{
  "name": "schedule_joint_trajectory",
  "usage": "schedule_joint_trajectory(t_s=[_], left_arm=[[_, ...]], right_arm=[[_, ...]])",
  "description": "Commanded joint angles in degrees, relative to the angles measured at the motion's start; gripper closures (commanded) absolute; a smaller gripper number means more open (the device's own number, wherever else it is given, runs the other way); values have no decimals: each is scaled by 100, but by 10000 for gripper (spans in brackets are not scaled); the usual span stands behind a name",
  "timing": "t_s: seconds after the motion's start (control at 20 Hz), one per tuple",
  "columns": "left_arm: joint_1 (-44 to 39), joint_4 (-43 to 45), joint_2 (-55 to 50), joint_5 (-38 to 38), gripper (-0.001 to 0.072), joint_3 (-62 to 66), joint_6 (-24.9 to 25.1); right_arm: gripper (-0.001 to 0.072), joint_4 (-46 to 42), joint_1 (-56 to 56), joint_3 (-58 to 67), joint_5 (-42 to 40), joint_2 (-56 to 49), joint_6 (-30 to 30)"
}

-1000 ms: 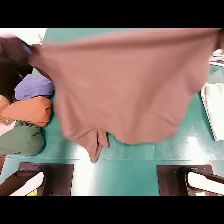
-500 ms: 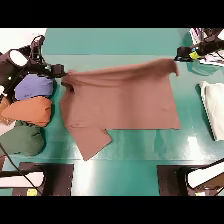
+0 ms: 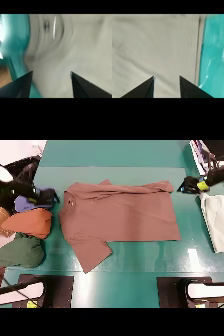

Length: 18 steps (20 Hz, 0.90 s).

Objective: Fold the shirts.

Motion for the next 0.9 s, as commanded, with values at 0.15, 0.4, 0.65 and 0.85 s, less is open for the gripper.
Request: schedule_joint_trajectory(t_s=[0.15, 0.4, 0.65, 0.85], left_arm=[[85, -352, 1279, 409, 166, -2927, -295], [83, -1233, 1305, 1202, 167, -3650, -136], [-649, -1381, 1303, 1665, 170, -3661, -81], [-697, -1322, 1309, 1473, 684, -3523, -94]], right_arm=[[354, 297, -184, -1906, -455, 1353, -98], [354, 302, -181, -2164, -605, 1707, -98], [354, 295, -184, -2164, -490, 1757, -98], [353, 232, -645, -2227, 105, 1764, -136]])
